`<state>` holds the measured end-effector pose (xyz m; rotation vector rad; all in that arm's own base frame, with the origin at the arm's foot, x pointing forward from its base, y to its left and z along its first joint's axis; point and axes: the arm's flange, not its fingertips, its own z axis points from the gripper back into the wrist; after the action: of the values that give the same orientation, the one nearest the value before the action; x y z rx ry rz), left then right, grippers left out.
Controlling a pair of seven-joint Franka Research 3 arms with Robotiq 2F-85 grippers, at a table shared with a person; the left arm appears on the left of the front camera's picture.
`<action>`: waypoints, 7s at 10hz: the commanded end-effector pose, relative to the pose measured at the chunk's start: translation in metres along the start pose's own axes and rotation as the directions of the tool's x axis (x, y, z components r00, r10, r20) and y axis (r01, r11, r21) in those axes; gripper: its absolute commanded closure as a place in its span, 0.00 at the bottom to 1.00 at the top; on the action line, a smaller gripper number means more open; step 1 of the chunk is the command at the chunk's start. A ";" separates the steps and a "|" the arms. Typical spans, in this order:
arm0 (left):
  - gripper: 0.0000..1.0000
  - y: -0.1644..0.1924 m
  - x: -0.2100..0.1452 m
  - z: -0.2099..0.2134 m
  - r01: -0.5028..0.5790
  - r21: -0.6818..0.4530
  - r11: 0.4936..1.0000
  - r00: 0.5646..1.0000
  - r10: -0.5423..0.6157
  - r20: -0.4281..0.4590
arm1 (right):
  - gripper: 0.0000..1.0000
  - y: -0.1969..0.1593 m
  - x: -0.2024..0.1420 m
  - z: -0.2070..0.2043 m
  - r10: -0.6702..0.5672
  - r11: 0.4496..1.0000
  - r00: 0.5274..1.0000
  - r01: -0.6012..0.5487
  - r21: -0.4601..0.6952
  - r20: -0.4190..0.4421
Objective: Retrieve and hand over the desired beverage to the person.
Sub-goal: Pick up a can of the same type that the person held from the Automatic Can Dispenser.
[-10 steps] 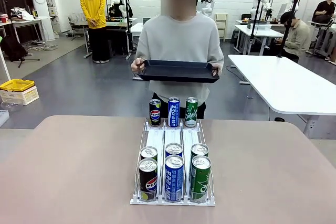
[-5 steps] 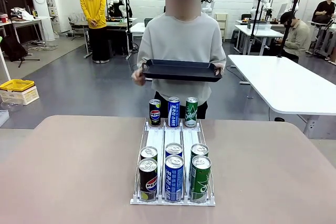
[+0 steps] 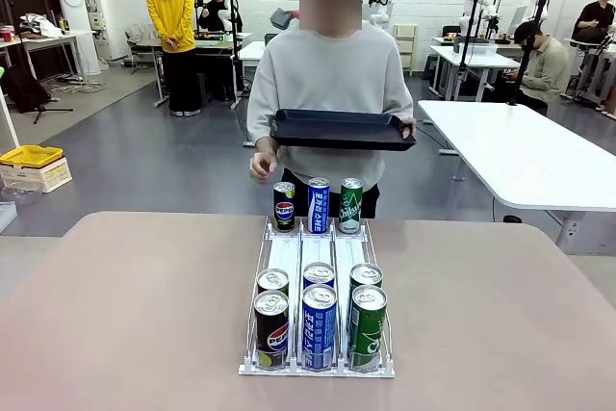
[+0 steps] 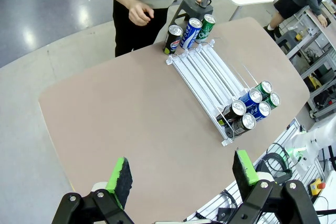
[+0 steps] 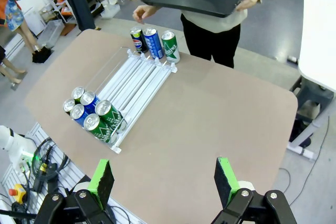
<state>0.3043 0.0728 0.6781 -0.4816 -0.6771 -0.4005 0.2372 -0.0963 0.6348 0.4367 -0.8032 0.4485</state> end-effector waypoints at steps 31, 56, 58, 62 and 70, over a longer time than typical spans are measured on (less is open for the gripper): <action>0.00 0.000 0.000 0.000 0.000 0.000 1.000 1.000 0.000 0.000 | 0.00 0.000 0.000 -0.002 0.005 1.000 1.000 -0.005 0.016 0.003; 0.00 -0.256 -0.071 -0.284 -0.006 0.533 0.846 0.884 0.254 -0.392 | 0.00 0.000 0.000 -0.002 0.005 1.000 1.000 -0.005 0.016 0.003; 0.00 -0.271 -0.081 -0.303 -0.141 0.486 0.862 0.833 0.369 -0.413 | 0.00 0.000 0.000 -0.002 0.005 1.000 1.000 -0.005 0.016 0.003; 0.00 -0.276 -0.103 -0.355 -0.349 0.535 0.769 0.729 0.582 -0.360 | 0.00 0.000 0.000 -0.002 0.005 1.000 1.000 -0.005 0.016 0.003; 0.00 -0.282 -0.099 -0.397 -0.215 0.521 0.826 0.783 0.465 -0.413 | 0.00 0.000 0.000 -0.002 0.005 1.000 1.000 -0.005 0.016 0.003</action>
<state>0.2838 -0.3457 0.4260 -0.0313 -0.0996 0.0384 0.2371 -0.0956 0.6349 0.4334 -0.8022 0.4483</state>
